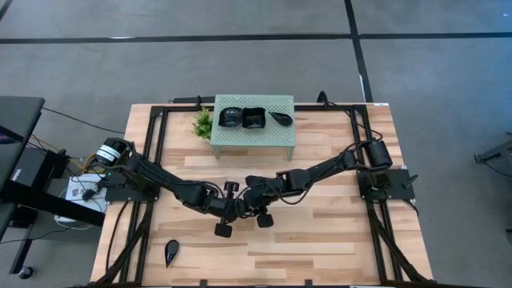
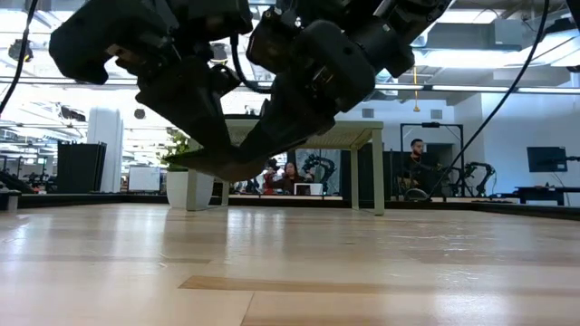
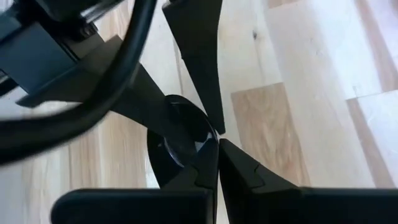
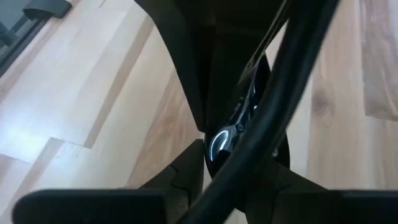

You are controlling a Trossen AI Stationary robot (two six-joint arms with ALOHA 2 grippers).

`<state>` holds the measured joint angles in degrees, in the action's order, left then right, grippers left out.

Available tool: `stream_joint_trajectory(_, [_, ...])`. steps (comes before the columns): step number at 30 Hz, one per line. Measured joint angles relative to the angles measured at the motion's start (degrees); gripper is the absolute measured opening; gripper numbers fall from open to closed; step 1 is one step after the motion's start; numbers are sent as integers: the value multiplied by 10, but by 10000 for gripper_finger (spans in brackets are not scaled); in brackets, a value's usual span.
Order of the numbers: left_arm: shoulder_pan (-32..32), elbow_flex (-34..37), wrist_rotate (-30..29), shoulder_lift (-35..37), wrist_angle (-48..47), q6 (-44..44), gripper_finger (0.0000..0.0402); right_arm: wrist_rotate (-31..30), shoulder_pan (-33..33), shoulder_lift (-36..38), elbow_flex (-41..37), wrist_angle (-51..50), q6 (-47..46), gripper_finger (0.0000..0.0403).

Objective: Pick & Place Mini shaped plates
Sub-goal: Stack the drop-shaped plate on top of the other drop-shaped plates on the shelf

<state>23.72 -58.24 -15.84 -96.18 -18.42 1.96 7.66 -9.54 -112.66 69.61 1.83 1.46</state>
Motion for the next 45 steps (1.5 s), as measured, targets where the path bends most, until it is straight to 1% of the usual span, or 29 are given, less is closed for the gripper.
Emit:
stream_joint_trajectory(12, [3,0,2,1,0,1,8,2,0,0,0,12,6,77])
stream_joint_trajectory(15, [3,0,2,1,0,0,8,2,0,0,0,13,6,63])
stream_joint_trajectory(22, [3,0,0,1,-2,-3,9,5,0,0,-1,14,7,14])
stream_joint_trajectory(24, [3,0,0,1,-2,-3,10,5,0,0,-1,14,8,7])
stream_joint_trajectory(27, [3,0,0,1,-1,-4,24,5,0,0,-1,14,7,7])
stream_joint_trajectory(33, [3,-2,-27,1,4,-2,74,-6,0,0,-1,13,4,25])
stream_joint_trajectory(37, [6,-2,-43,10,4,-1,99,-7,1,0,-1,15,4,20])
stream_joint_trajectory(41, [20,-2,-52,49,4,5,110,-6,1,0,0,18,4,10])
stream_joint_trajectory(43, [32,-2,-51,79,-5,8,111,-5,1,1,2,24,2,9])
stream_joint_trajectory(45, [43,-3,-67,119,-6,17,111,-5,1,2,1,16,4,12])
